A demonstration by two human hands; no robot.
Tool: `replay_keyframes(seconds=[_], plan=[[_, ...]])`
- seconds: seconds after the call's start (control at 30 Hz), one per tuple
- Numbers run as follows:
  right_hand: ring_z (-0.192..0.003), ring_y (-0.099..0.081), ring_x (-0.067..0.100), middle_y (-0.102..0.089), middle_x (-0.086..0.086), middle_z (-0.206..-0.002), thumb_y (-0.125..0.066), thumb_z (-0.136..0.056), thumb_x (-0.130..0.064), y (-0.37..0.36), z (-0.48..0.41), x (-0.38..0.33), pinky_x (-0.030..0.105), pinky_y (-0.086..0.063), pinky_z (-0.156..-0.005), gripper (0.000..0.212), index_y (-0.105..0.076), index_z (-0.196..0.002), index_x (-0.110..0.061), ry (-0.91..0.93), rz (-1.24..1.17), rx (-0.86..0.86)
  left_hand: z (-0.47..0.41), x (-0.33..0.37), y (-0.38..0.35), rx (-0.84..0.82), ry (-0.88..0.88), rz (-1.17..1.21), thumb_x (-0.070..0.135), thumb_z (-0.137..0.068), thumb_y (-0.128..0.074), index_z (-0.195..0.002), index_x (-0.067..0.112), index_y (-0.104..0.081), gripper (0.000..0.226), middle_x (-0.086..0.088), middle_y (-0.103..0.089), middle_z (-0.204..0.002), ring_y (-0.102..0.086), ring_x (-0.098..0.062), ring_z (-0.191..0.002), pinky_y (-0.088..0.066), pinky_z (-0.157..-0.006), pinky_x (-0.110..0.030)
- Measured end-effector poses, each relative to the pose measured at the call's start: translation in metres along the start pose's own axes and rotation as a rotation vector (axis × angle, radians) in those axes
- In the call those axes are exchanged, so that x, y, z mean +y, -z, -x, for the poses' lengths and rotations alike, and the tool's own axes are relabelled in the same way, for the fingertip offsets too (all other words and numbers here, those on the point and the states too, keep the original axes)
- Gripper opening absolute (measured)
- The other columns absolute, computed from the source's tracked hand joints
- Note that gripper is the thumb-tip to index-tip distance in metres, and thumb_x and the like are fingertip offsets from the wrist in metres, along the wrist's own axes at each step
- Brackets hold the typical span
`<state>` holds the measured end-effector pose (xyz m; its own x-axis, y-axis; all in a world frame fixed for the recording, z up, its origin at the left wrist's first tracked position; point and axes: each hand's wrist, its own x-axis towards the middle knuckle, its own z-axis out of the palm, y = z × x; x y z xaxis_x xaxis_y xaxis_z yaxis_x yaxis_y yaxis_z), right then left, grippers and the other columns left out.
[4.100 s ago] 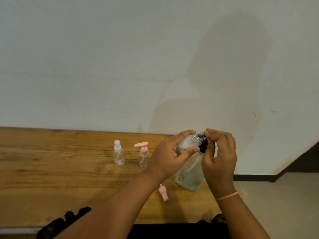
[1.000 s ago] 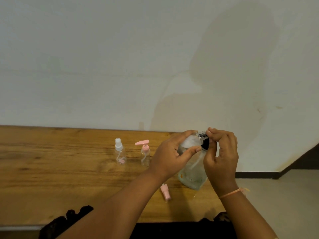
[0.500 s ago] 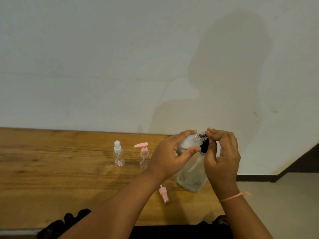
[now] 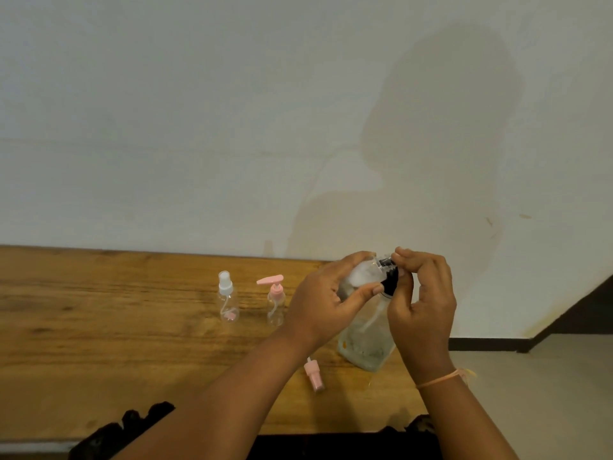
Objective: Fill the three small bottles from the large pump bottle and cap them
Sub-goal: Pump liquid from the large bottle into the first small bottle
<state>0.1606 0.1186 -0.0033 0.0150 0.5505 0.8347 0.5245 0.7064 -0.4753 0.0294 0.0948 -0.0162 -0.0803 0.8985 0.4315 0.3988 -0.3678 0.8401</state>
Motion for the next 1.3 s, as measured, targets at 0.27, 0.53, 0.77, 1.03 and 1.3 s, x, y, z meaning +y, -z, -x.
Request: replay_keyframes(seconds=[0.27,0.53,0.77,1.03,1.3], plan=[[-0.094,-0.057,0.024,-0.053,0.0,-0.1,-0.048,-0.081,0.01,-0.004,0.007,0.013,0.02,-0.046,-0.086,0.023,-0.062,-0.094,-0.002,0.016,0.013,-0.015,0.001,-0.007,-0.006,-0.009,0.043,0.031,0.059,-0.078,-0.057,-0.124,0.035,-0.056,0.052,0.012,-0.065,-0.114,-0.06,-0.003,-0.102,-0.055,-0.083,-0.036],[-0.096,-0.058,0.022,-0.056,0.002,-0.099,-0.049,-0.081,0.012,0.0,0.006,-0.003,0.01,-0.042,-0.088,0.024,-0.062,-0.093,-0.004,-0.056,-0.054,-0.007,0.005,-0.002,-0.004,-0.01,0.041,0.052,0.059,-0.08,-0.056,-0.125,0.037,-0.054,0.051,0.011,-0.064,-0.114,-0.061,-0.003,-0.1,-0.055,-0.081,-0.036],[-0.093,-0.058,0.022,-0.056,0.0,-0.097,-0.05,-0.08,0.01,0.0,0.001,0.002,0.012,-0.044,-0.085,0.022,-0.063,-0.092,-0.004,-0.029,-0.024,-0.007,0.0,-0.001,-0.003,-0.015,0.045,0.026,0.061,-0.078,-0.056,-0.124,0.039,-0.055,0.052,0.011,-0.065,-0.114,-0.06,-0.003,-0.101,-0.054,-0.082,-0.031],[-0.093,-0.057,0.019,-0.054,0.0,-0.098,-0.051,-0.079,0.012,0.0,0.006,0.003,0.01,-0.042,-0.087,0.022,-0.063,-0.091,-0.002,-0.022,-0.005,-0.008,0.005,-0.002,-0.004,-0.019,0.051,0.024,0.061,-0.079,-0.055,-0.127,0.035,-0.054,0.055,0.01,-0.064,-0.118,-0.061,-0.005,-0.102,-0.056,-0.08,-0.034],[-0.093,-0.058,0.021,-0.056,-0.001,-0.098,-0.051,-0.08,0.009,0.0,0.001,0.004,0.013,-0.044,-0.085,0.021,-0.062,-0.092,-0.005,-0.009,-0.013,0.002,0.0,0.002,-0.001,-0.007,0.025,-0.009,0.059,-0.078,-0.057,-0.123,0.038,-0.057,0.049,0.015,-0.066,-0.104,-0.061,0.001,-0.081,-0.054,-0.07,-0.026]])
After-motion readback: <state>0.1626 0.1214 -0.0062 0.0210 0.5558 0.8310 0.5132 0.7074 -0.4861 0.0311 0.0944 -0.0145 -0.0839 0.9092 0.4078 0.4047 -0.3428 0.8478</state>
